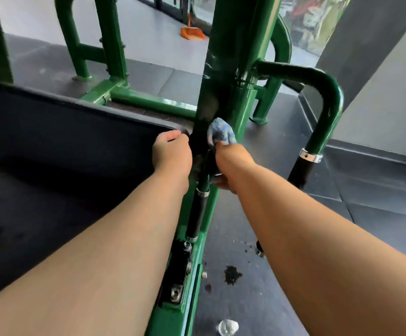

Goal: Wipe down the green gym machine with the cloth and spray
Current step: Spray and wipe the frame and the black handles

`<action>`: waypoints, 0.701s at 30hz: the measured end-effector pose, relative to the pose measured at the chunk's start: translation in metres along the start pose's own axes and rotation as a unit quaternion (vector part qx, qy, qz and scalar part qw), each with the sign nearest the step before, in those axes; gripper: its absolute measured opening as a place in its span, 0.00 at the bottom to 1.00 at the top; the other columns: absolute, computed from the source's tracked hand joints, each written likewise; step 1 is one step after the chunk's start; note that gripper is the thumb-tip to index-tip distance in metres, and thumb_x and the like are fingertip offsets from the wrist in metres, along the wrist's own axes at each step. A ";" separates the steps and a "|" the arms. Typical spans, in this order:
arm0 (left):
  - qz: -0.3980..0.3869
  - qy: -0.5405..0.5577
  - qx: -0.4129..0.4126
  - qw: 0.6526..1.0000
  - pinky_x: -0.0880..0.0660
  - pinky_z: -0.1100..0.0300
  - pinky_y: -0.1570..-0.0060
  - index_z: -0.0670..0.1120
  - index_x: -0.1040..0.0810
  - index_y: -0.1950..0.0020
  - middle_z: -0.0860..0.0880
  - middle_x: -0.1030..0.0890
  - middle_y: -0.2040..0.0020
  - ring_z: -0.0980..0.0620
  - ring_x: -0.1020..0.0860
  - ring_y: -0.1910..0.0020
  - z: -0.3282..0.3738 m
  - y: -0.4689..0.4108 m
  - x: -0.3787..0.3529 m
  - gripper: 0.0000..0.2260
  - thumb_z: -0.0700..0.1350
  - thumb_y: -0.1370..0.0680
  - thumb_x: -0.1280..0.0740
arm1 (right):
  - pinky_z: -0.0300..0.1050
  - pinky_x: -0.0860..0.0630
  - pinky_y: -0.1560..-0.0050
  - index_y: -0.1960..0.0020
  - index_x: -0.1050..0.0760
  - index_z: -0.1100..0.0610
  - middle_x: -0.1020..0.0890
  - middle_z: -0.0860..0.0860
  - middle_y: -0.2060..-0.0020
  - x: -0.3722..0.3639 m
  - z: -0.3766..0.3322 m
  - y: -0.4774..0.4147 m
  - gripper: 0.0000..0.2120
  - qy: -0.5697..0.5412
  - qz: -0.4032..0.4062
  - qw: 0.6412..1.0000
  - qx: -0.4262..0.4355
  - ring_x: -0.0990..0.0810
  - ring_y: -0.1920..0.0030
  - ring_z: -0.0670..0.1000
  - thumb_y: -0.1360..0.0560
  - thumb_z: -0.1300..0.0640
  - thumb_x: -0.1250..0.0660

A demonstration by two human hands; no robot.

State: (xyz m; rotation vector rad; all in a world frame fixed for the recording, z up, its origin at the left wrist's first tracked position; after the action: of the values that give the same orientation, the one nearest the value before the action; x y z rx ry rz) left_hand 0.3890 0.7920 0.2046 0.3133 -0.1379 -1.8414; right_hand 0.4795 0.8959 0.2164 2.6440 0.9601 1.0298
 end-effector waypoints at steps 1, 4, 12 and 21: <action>0.009 0.007 0.025 1.000 0.30 0.62 0.62 0.51 0.23 0.54 0.52 0.22 0.60 0.52 0.25 0.60 -0.006 -0.007 0.007 0.06 0.42 0.23 0.38 | 0.56 0.20 0.46 0.48 0.31 0.56 0.23 0.57 0.53 -0.004 0.000 -0.002 0.13 -0.037 -0.013 0.999 -0.030 0.21 0.55 0.57 0.18 0.48 0.47; 0.018 0.014 0.099 0.995 0.34 0.61 0.65 0.49 0.28 0.64 0.52 0.25 0.66 0.51 0.29 0.65 -0.025 -0.019 0.022 0.12 0.39 0.22 0.41 | 0.45 0.20 0.68 0.45 0.28 0.56 0.21 0.56 0.61 -0.014 0.003 -0.004 0.13 -0.269 -0.052 0.956 -0.102 0.21 0.70 0.53 0.19 0.49 0.45; -0.023 0.019 0.137 0.990 0.28 0.58 0.52 0.49 0.23 0.56 0.52 0.19 0.61 0.54 0.23 0.62 -0.046 -0.010 0.022 0.09 0.41 0.22 0.42 | 0.39 0.30 0.70 0.52 0.29 0.59 0.24 0.56 0.62 -0.039 0.005 -0.005 0.08 -0.492 -0.047 0.868 -0.050 0.25 0.71 0.51 0.20 0.54 0.41; -0.025 0.007 0.124 0.992 0.29 0.61 0.60 0.50 0.23 0.55 0.52 0.18 0.58 0.56 0.23 0.61 -0.043 -0.019 0.034 0.09 0.42 0.20 0.42 | 0.45 0.30 0.61 0.37 0.39 0.60 0.23 0.57 0.49 -0.008 -0.009 0.022 0.18 0.148 0.043 0.986 0.064 0.21 0.53 0.56 0.23 0.56 0.37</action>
State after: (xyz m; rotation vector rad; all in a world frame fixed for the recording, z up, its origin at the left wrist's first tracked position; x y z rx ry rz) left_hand 0.3748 0.7676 0.1539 0.5065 -0.3526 -1.8724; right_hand 0.4804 0.8731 0.2260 2.7063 1.0046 1.4603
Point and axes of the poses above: each hand's wrist, its own y-axis away from the middle knuckle, its own x-axis out of the back of the hand, z = x × y, the point moved 6 cm from there along -y, towards the middle knuckle
